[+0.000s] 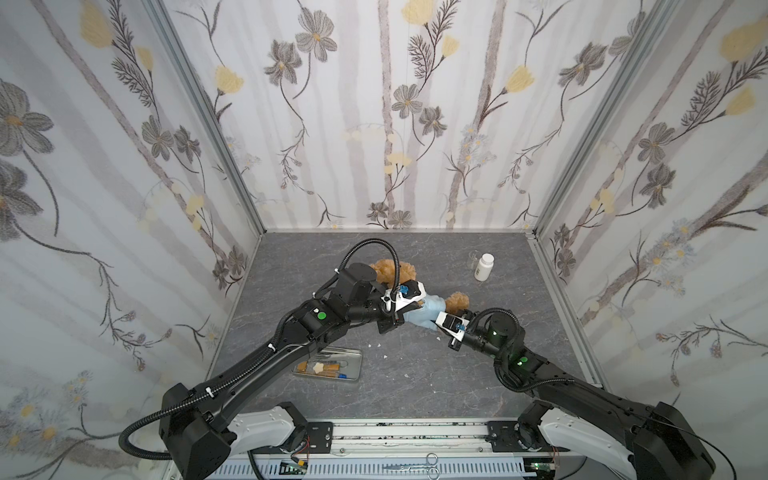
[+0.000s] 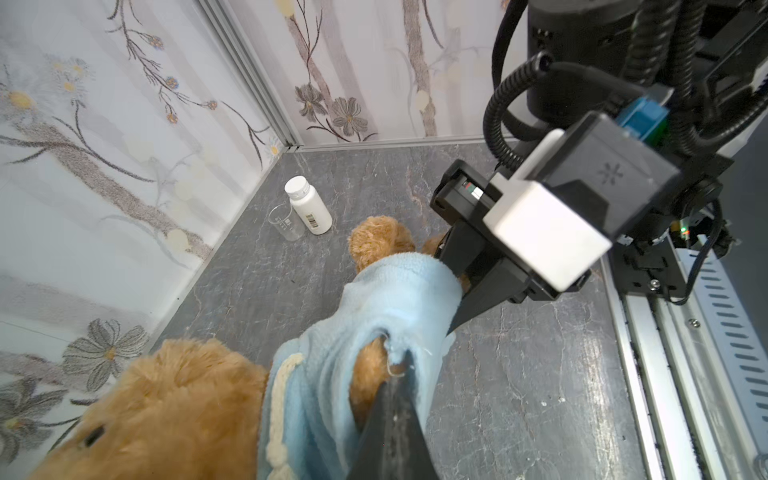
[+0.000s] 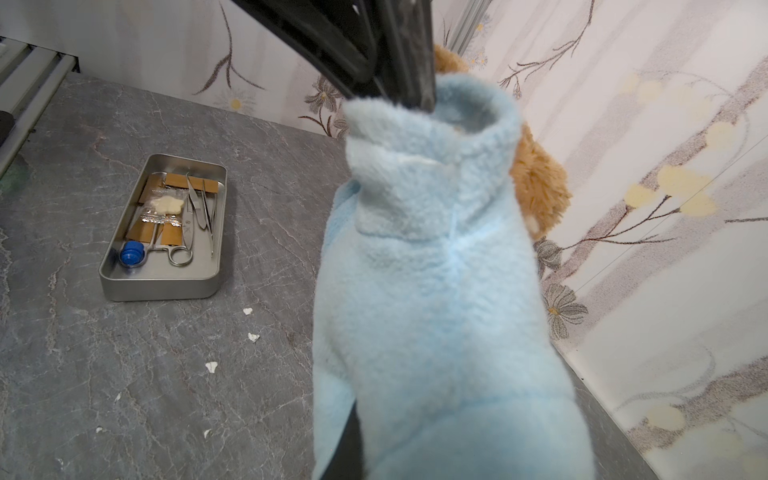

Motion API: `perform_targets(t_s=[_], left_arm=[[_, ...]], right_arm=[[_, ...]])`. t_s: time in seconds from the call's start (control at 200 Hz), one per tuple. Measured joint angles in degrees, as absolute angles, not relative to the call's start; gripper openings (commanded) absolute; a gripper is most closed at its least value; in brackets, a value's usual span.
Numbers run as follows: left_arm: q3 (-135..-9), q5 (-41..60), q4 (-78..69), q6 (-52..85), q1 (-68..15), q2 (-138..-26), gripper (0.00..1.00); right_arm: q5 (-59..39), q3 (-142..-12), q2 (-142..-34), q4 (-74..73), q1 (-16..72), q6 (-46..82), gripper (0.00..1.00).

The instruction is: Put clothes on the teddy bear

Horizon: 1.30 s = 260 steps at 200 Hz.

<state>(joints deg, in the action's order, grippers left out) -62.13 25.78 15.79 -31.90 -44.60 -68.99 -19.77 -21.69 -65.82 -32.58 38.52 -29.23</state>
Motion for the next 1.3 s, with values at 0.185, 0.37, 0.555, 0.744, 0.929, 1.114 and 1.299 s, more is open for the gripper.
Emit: perform_targets(t_s=[0.185, 0.37, 0.555, 0.744, 0.929, 1.114, 1.299], left_arm=[[-63.2, 21.9, 18.1, -35.3, -45.6, -71.1, 0.2], [-63.6, 18.9, 18.8, -37.3, -46.4, -72.1, 0.3], [-65.9, 17.6, 19.0, -38.3, -46.9, -75.5, 0.32], [-67.6, 16.6, 19.2, -39.0, -47.2, -77.5, 0.36], [-68.9, 16.6, 19.3, -39.1, -47.2, -79.1, 0.39], [-69.3, 18.1, 19.3, -39.0, -47.2, -80.5, 0.37], [-69.3, 21.2, 19.1, -38.5, -47.1, -82.6, 0.44]], right_arm=[[-19.6, -21.8, -66.1, -31.0, 38.5, -29.2, 0.0], [-19.6, -21.8, -66.1, -30.7, 38.6, -29.2, 0.0], [-19.3, -22.0, -66.7, -30.6, 39.0, -29.2, 0.0], [-19.1, -22.1, -67.2, -30.6, 39.4, -29.5, 0.0], [-18.9, -22.4, -67.6, -30.5, 40.2, -30.1, 0.0], [-18.3, -22.5, -67.6, -30.1, 40.7, -30.9, 0.0], [-18.0, -22.6, -67.1, -27.7, 41.2, -31.9, 0.0]])
